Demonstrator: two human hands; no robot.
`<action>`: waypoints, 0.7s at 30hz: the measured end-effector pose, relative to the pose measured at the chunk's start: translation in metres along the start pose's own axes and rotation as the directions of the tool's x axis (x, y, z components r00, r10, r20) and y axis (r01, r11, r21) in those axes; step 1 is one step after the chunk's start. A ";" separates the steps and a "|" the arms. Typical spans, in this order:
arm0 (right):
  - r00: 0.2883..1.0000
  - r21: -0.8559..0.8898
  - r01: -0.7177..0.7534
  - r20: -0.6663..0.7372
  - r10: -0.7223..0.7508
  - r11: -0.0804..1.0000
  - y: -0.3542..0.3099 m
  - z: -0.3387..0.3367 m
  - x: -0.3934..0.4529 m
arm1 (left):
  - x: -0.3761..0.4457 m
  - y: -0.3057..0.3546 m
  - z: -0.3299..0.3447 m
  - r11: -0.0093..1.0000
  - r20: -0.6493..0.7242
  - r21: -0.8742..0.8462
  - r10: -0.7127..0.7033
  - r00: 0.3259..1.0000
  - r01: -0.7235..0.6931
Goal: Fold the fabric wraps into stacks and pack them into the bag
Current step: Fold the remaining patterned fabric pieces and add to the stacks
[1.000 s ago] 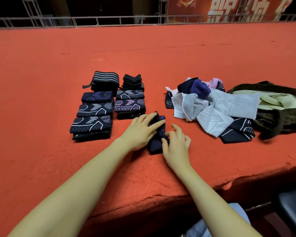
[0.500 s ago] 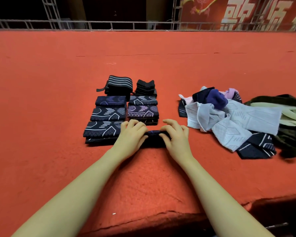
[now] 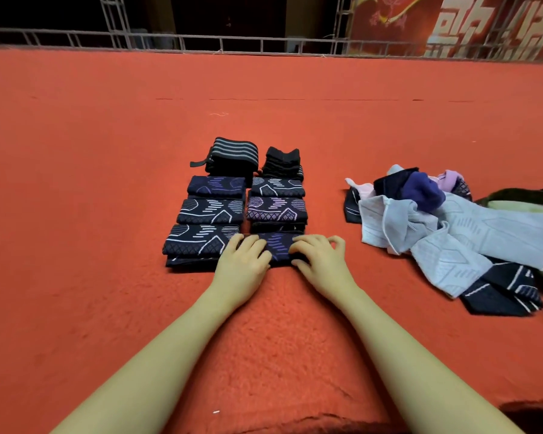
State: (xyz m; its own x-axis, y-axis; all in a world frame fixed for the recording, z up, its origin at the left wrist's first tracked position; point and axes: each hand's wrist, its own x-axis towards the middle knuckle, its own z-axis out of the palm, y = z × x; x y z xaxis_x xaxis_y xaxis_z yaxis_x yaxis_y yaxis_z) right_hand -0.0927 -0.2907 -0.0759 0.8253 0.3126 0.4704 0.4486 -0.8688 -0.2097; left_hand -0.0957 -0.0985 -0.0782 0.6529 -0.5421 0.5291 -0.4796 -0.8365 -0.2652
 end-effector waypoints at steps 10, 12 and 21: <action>0.946 -0.158 -0.131 0.275 0.172 0.979 -0.004 -0.003 -0.015 | 0.009 0.008 -0.007 0.986 0.468 0.113 -0.162 0.869 0.123; 0.943 -0.149 -0.157 0.272 0.193 0.976 -0.005 -0.002 -0.018 | 0.013 0.010 -0.012 0.984 0.477 0.125 -0.170 0.862 0.125; 0.971 0.053 -0.240 0.025 0.239 0.969 0.009 -0.022 -0.044 | 0.013 0.048 -0.021 0.962 0.307 -0.133 -0.188 0.933 0.238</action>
State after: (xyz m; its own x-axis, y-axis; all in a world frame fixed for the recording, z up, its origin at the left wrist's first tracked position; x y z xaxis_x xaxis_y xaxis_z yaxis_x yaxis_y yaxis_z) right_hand -0.1328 -0.3211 -0.0798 0.9170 0.1054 0.3846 0.2548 -0.8969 -0.3616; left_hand -0.1226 -0.1436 -0.0668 0.8794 -0.3732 0.2957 -0.3842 -0.9230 -0.0224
